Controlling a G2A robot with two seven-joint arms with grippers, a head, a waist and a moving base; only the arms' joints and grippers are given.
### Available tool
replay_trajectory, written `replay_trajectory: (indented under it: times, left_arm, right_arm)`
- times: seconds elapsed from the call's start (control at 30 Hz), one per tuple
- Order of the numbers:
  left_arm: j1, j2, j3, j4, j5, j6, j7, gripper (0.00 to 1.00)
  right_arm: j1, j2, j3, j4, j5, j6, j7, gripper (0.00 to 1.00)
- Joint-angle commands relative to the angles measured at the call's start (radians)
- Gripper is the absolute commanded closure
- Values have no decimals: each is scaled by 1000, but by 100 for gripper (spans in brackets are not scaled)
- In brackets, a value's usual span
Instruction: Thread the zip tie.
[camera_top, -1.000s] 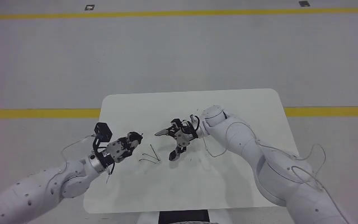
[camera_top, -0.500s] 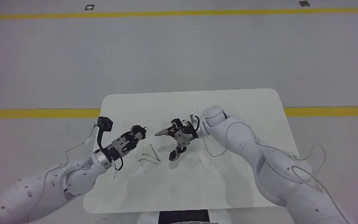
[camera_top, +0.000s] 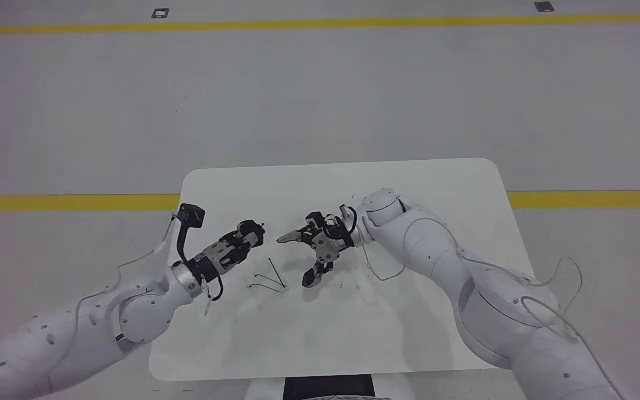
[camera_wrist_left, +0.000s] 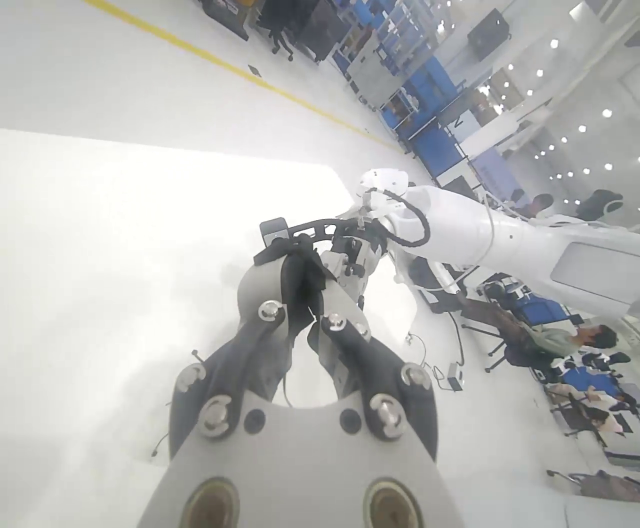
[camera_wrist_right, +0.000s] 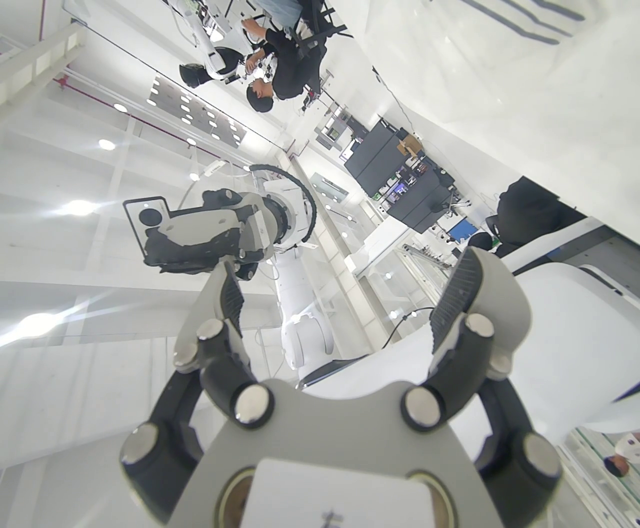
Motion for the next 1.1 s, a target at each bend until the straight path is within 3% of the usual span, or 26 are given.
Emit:
replay_trajectory:
  times: [0.0,0.17,0.27,0.4,0.5,0.63,0.73,0.87,1.0,1.07]
  left_arm:
    - [4,-5,-14,25,-50,-2,14,100]
    - [28,-6,-45,21,-201,-2,-42,100]
    - [49,3,-88,-2,-295,-2,-113,100]
    - [92,18,-178,-11,-412,-2,-222,100]
    - [140,22,-275,-3,-502,-2,-319,100]
    - [228,15,-426,24,-590,-2,-434,100]
    - [314,-3,-564,39,-652,-2,-552,100]
    - [444,-42,-764,92,-730,-2,-762,100]
    - [444,-42,-764,92,-730,-2,-762,100]
    - [444,-42,-764,92,-730,-2,-762,100]
  right_arm:
    - [0,0,0,0,0,0,0,0]
    - [0,0,0,0,0,0,0,0]
    - [0,0,0,0,0,0,0,0]
    - [0,0,0,0,0,0,0,0]
    - [0,0,0,0,0,0,0,0]
    - [0,0,0,0,0,0,0,0]
    - [0,0,0,0,0,0,0,0]
    - [0,0,0,0,0,0,0,0]
    - [-1,0,3,1,1,-8,-12,0]
    - [-6,8,42,-7,22,-103,-90,0]
